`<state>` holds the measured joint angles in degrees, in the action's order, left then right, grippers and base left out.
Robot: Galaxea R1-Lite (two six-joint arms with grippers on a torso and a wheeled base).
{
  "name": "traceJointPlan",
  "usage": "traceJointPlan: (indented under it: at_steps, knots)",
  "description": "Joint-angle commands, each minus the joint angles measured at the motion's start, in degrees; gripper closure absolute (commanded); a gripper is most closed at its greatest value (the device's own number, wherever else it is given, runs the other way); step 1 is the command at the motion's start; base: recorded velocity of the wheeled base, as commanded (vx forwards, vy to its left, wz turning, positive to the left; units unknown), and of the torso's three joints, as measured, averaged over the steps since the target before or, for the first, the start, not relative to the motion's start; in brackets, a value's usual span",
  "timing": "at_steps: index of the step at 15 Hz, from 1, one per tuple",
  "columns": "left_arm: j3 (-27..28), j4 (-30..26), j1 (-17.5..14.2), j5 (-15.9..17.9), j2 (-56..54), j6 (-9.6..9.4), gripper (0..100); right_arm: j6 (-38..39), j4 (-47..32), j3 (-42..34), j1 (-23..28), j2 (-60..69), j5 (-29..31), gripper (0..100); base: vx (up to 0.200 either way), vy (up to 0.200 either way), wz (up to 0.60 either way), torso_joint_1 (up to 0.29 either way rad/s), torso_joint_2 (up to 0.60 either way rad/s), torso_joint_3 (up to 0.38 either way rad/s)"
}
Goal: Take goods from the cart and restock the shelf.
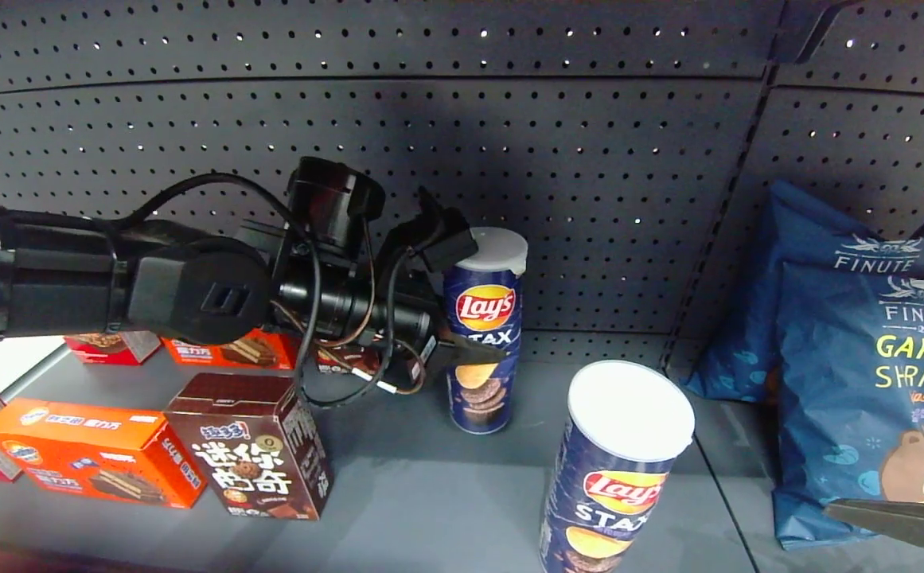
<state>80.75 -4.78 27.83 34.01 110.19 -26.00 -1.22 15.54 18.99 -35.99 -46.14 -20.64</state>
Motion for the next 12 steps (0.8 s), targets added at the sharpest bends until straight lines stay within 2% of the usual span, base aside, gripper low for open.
traceJointPlan:
  at_steps: [1, 4, 6, 12]
  knots:
    - [1.87, -1.11, 0.03, -0.09, 1.69, 0.07, 100, -0.01, 0.01, 0.26, 0.04, -0.35, -0.02, 0, 0.0, 0.0, 0.0, 0.0, 0.0, 0.0]
    - [4.68, -1.46, 0.03, -0.09, 3.28, 0.25, 100, -0.01, 0.01, 0.34, 0.04, -0.79, -0.1, 0, 0.0, 0.0, 0.0, 0.0, 0.0, 0.0]
    - [7.23, -1.64, 0.03, 0.0, 5.12, 1.92, 100, -0.01, 0.01, 0.52, 0.04, -1.23, -0.19, 0, 0.0, 0.0, 0.0, 0.0, 0.0, 0.0]
    - [11.1, -1.55, 0.47, -0.09, 8.81, 2.71, 100, -0.1, 0.01, 0.52, 0.13, -1.58, -0.19, 0, 0.0, 0.0, 0.0, 0.0, 0.0, 0.0]
